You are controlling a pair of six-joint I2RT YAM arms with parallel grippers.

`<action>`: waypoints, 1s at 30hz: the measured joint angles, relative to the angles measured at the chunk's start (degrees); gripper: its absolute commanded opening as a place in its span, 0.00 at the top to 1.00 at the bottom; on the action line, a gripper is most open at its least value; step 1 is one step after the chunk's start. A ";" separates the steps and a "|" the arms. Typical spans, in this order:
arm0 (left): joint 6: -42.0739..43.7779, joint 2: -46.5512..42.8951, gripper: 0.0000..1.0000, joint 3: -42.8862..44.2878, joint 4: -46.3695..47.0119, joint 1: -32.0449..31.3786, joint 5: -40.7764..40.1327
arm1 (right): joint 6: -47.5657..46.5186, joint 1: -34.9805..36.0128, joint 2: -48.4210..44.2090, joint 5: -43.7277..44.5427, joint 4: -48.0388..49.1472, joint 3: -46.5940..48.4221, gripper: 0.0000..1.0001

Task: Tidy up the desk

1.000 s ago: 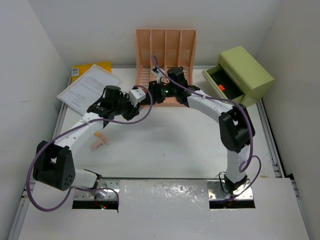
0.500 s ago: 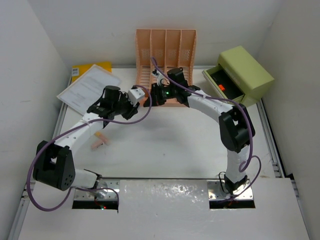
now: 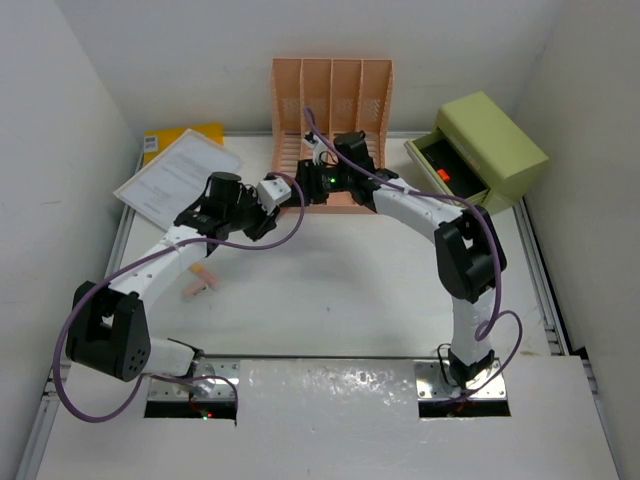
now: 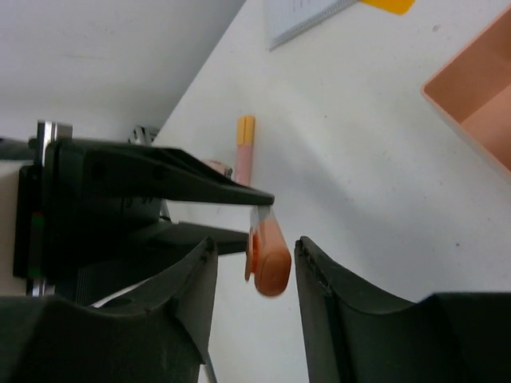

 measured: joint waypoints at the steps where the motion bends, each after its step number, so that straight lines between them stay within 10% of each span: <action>1: 0.11 0.00 1.00 0.00 -0.04 0.00 0.04 | 0.37 0.02 0.55 0.02 0.48 0.61 0.61; 9: 0.15 0.00 1.00 0.00 -0.13 0.00 -0.39 | 1.60 0.13 2.86 -0.09 0.48 2.10 0.74; 13: 0.13 0.02 0.98 0.00 -0.13 -0.04 -0.83 | 1.40 0.28 2.86 -0.09 0.24 2.12 1.00; 14: 0.11 0.07 0.90 0.00 -0.15 -0.04 -0.90 | 1.27 0.33 2.86 -0.04 0.22 2.14 1.00; 17: -0.26 0.13 0.01 0.02 -0.11 -0.04 -1.01 | 0.55 0.37 2.84 0.20 -0.33 2.21 1.00; 30: -3.50 0.13 0.00 6.91 -7.13 0.83 -5.16 | -13.94 -11.04 -7.02 20.13 -20.41 4.42 1.00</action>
